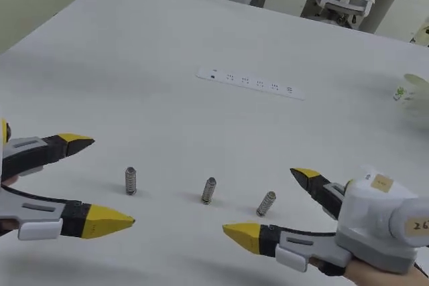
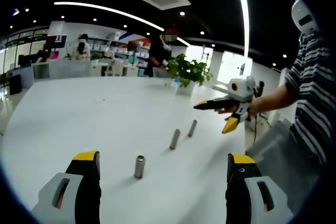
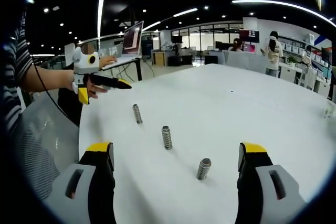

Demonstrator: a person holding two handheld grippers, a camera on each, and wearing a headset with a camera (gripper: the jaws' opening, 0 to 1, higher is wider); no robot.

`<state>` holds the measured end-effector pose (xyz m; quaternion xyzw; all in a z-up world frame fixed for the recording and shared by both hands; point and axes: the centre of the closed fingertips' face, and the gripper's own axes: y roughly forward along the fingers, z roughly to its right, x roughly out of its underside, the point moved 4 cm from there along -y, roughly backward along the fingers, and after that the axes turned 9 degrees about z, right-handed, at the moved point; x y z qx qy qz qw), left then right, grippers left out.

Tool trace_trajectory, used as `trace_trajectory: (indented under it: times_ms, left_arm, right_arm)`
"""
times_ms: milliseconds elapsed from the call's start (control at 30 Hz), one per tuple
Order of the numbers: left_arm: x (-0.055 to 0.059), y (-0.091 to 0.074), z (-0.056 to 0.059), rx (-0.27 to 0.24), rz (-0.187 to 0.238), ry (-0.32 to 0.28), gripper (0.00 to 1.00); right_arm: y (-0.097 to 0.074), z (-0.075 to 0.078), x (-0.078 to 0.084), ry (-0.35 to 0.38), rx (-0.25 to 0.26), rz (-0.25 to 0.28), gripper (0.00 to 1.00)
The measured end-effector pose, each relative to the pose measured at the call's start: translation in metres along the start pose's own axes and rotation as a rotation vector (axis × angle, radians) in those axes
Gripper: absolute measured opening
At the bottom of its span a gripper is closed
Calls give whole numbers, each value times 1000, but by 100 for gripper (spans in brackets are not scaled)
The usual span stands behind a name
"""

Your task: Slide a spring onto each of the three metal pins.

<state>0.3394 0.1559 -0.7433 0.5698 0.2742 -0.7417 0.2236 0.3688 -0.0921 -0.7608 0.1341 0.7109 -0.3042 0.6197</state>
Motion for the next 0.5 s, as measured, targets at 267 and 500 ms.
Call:
trace_trajectory:
  times_ms: [267,500]
  left_arm:
    - [7,-5,2,-2,-22,3,98]
    - [7,-15,3,-4,-38,15,98]
  right_arm:
    - [-26,9,14,35,34,-21,99]
    - [-39,6,20,24,16,-54,98]
